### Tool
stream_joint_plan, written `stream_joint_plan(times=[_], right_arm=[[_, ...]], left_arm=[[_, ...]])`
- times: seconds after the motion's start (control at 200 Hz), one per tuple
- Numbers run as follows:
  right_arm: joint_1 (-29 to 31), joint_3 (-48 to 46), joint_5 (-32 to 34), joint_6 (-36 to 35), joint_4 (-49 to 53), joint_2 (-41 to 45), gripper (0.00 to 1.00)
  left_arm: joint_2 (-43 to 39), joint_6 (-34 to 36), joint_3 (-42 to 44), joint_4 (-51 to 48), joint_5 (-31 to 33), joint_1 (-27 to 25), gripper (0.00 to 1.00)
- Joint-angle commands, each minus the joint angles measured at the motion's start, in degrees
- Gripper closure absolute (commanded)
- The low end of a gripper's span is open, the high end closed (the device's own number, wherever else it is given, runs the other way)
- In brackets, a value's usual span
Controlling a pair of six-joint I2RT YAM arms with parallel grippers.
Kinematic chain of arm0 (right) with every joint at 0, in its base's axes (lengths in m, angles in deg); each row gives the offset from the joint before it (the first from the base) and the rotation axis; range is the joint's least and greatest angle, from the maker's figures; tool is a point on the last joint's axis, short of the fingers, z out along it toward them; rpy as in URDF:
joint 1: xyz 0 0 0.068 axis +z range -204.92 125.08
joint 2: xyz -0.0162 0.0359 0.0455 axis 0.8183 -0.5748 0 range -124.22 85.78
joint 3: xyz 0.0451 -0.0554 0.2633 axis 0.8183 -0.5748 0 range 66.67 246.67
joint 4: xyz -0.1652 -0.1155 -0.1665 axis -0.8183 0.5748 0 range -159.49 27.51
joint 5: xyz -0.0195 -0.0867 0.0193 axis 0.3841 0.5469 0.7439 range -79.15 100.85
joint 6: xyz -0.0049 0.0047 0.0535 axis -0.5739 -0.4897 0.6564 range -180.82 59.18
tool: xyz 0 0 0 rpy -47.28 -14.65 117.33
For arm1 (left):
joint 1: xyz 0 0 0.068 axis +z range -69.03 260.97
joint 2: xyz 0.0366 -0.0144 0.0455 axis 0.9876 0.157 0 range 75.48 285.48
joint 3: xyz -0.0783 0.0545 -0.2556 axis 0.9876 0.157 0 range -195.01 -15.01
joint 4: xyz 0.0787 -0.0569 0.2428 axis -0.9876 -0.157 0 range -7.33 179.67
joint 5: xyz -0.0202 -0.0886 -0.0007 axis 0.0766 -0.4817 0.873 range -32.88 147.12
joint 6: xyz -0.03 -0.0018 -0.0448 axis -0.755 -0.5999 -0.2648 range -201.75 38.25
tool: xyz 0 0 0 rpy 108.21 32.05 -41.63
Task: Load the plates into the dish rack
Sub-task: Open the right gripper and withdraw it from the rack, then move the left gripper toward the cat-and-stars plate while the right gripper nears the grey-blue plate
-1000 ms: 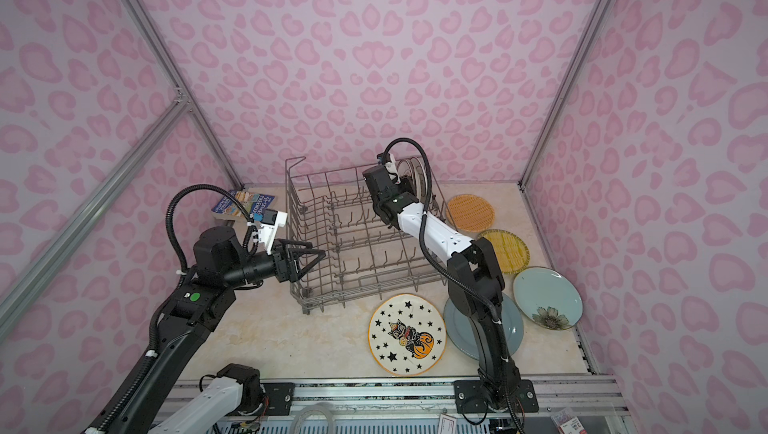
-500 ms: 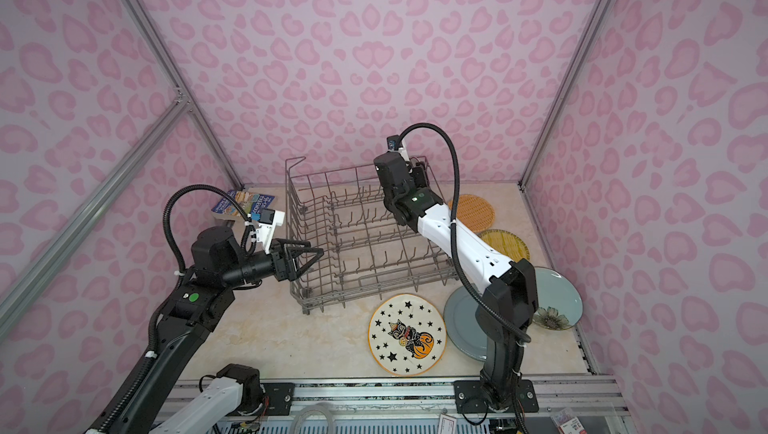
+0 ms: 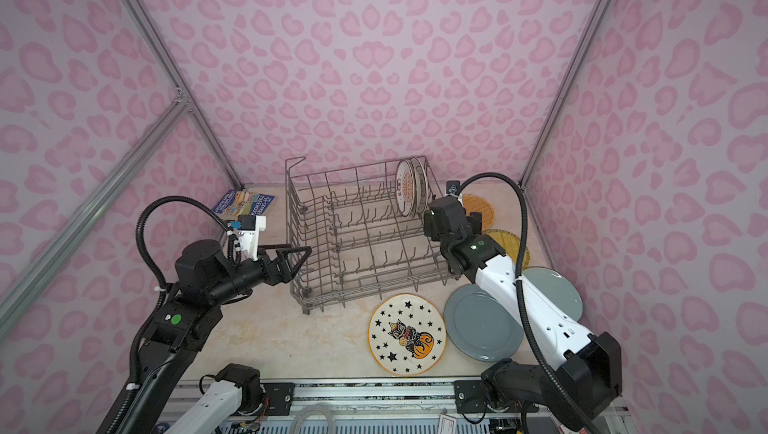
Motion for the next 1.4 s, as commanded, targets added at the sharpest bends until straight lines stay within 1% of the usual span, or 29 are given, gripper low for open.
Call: stream_joint_plan(times=[0.0,0.055,0.115,0.23,0.35,0.45,0.565,0.625,0.705,0.875,1.04,1.265,1.4], right_arm=[[-2.92,-4.38,-7.28,4.2,0.37,3.55,0.02],[-4.23,-6.38,-9.25,5.02,0.22,4.84,0.02],[-4.98,-8.12,-10.83,5.49,-0.02,5.64,0.02],[-6.62,-10.89,-14.88,5.86,-0.97,6.59,0.02],[-8.39,-12.86,-18.29,6.16,-2.17,6.53,0.02],[-8.68,-13.71,-19.06,6.12,-3.16,5.67,0.02],[-8.92,-14.04,-20.19,6.14,-3.83,3.78,0.02],[-8.91,-14.43,-20.0,6.27,-4.23,3.2,0.02],[-8.92,-15.06,-19.9,6.14,-4.99,2.76,0.02],[-8.96,-15.89,-19.54,5.96,-6.18,1.67,0.02],[-8.92,-16.72,-20.58,6.96,-7.52,0.64,0.03],[-8.95,-16.9,-22.64,8.27,-8.25,-0.12,0.04],[-8.99,-17.05,-25.32,9.34,-8.43,-0.68,0.05]], left_arm=[[-1.06,-4.54,-1.19,-13.81,15.97,-0.03,0.02],[-1.67,-5.47,-0.55,-17.92,17.4,0.0,0.02],[-3.38,-6.55,1.39,-19.91,16.17,0.01,0.02],[-7.24,-8.02,6.66,-19.25,11.89,0.05,0.02],[-7.81,-8.66,9.64,-19.81,9.06,-0.03,0.02],[-7.63,-9.07,11.41,-18.83,8.74,-0.15,0.02],[-4.97,-10.61,12.86,-16.45,9.27,-0.13,0.0],[-3.61,-11.61,13.19,-14.62,9.66,-0.13,0.04],[-1.41,-13.26,12.99,-13.2,11.42,-0.13,0.12],[0.63,-16.46,12.6,-11.11,15.02,-0.14,0.15],[5.76,-18.13,12.7,-6.72,14.69,-0.08,0.19],[11.01,-18.48,11.87,-2.71,16.53,1.12,0.19],[13.71,-17.6,11.04,-1.51,16.47,3.38,0.19]])
